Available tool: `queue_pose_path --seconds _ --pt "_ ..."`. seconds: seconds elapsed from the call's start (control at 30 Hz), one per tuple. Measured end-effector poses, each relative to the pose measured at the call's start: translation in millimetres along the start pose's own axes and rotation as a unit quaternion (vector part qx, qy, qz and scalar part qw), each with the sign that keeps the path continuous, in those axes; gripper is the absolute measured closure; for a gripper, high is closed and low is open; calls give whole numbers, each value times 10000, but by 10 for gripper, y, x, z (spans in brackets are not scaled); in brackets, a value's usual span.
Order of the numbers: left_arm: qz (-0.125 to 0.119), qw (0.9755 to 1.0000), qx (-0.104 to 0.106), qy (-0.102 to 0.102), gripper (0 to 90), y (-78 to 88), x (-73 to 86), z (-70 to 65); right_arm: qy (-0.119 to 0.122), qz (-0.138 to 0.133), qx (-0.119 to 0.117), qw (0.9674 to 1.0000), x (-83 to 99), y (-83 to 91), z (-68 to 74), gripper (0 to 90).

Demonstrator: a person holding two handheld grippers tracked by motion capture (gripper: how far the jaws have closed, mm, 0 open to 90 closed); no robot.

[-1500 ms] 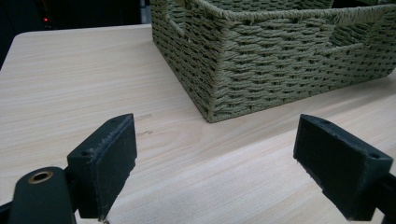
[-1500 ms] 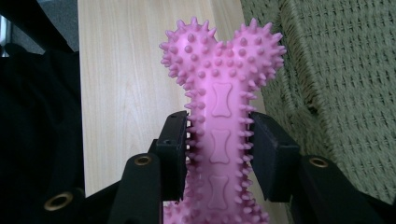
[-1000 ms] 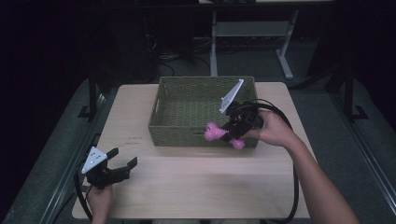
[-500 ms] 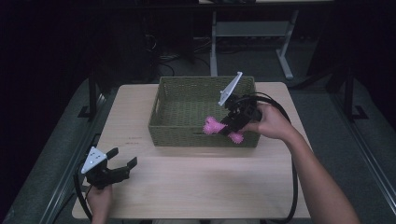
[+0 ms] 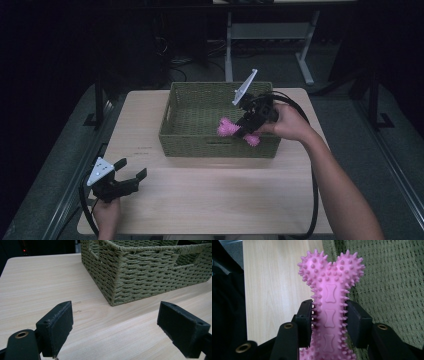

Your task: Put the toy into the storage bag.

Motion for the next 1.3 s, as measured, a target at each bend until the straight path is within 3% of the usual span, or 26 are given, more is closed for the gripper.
queue_pose_path --seconds 0.9,1.3 --pt "0 10000 15 22 128 -8 2 -3 -278 78 60 9996 -156 -8 -375 581" --pt "9 10000 10 16 128 -10 4 -1 -422 123 -27 9990 -160 -90 -509 581"
Point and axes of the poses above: each handheld gripper's, and its own axes: y roughly backward along the jaws, x roughly out of its underside, z roughly to its left, the point moved 9 cm from there along -y, roughly forward along the jaws, and after that the axes turned 13 degrees about -y, right-handed, at the moved point
